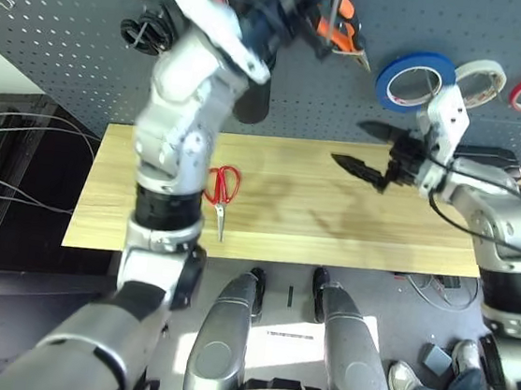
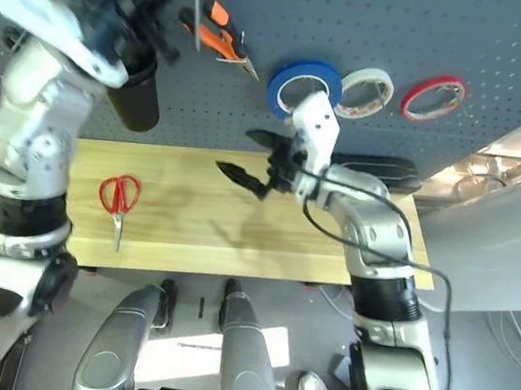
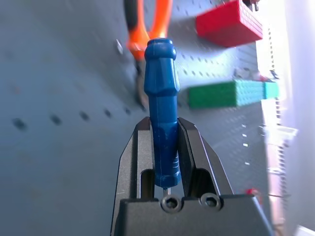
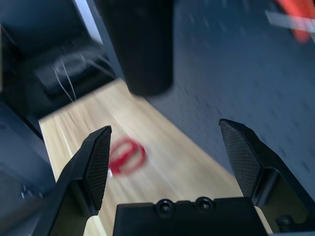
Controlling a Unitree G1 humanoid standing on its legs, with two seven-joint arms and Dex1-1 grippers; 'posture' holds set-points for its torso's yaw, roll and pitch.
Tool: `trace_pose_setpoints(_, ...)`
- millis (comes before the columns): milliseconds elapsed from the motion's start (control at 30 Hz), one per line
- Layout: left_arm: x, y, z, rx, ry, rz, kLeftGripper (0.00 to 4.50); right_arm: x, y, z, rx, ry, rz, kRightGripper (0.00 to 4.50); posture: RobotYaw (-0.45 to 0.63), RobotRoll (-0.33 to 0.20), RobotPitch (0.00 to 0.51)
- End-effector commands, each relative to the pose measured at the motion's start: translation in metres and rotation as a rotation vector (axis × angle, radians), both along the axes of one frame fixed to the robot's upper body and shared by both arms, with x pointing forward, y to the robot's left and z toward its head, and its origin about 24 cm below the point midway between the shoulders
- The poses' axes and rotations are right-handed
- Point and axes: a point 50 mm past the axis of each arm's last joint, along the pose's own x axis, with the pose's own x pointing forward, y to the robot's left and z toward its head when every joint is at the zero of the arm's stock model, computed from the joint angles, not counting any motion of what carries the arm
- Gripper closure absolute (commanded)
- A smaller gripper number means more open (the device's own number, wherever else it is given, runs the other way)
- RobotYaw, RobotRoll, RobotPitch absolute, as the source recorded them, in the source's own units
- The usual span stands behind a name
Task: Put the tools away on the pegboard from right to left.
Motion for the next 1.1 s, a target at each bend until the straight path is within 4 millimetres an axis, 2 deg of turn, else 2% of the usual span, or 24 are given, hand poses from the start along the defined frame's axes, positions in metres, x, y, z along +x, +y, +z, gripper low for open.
trace_pose_setpoints(33,0.003,0.011,0.002,0.008,-0.012,0.06,3.93,0.002,0.008,0.016,0.073,-0.046,0.004,0.0,0.11,0.0,0.319)
trace_pose_setpoints(167,0.013,0.023,-0.017,0.054,0.048,0.14,3.93,0.007,0.015,0.027,0.129,-0.06,-0.003,0.0,0.11,0.0,0.315)
trace_pose_setpoints(333,0.021,0.027,-0.041,0.104,0.161,0.169,3.93,0.009,0.019,0.035,0.159,-0.069,0.002,0.0,0.12,0.0,0.312)
trace_pose_setpoints(467,0.035,0.035,-0.063,0.122,0.271,0.254,3.93,0.01,0.021,0.037,0.163,-0.077,0.009,0.0,0.12,0.0,0.311)
trace_pose_setpoints(567,0.043,0.046,-0.069,0.117,0.317,0.348,3.93,0.01,0.021,0.037,0.158,-0.077,0.012,0.0,0.12,0.0,0.312)
trace_pose_setpoints(667,0.045,0.048,-0.069,0.116,0.327,0.365,3.93,0.011,0.021,0.037,0.153,-0.076,0.011,0.0,0.12,0.0,0.312)
trace_pose_setpoints(833,0.03,0.036,-0.052,0.141,0.182,0.269,2.35,0.011,0.016,0.032,0.124,-0.062,0.002,0.0,0.12,0.0,0.313)
trace_pose_setpoints(1067,0.007,0.014,-0.031,0.126,0.212,-0.024,0.06,0.006,-0.003,-0.002,-0.031,0.038,-0.007,0.0,0.12,0.0,0.32)
trace_pose_setpoints(1100,0.004,0.009,-0.031,0.153,0.228,-0.063,0.02,0.006,-0.007,-0.007,-0.052,0.047,-0.014,0.0,0.12,0.0,0.32)
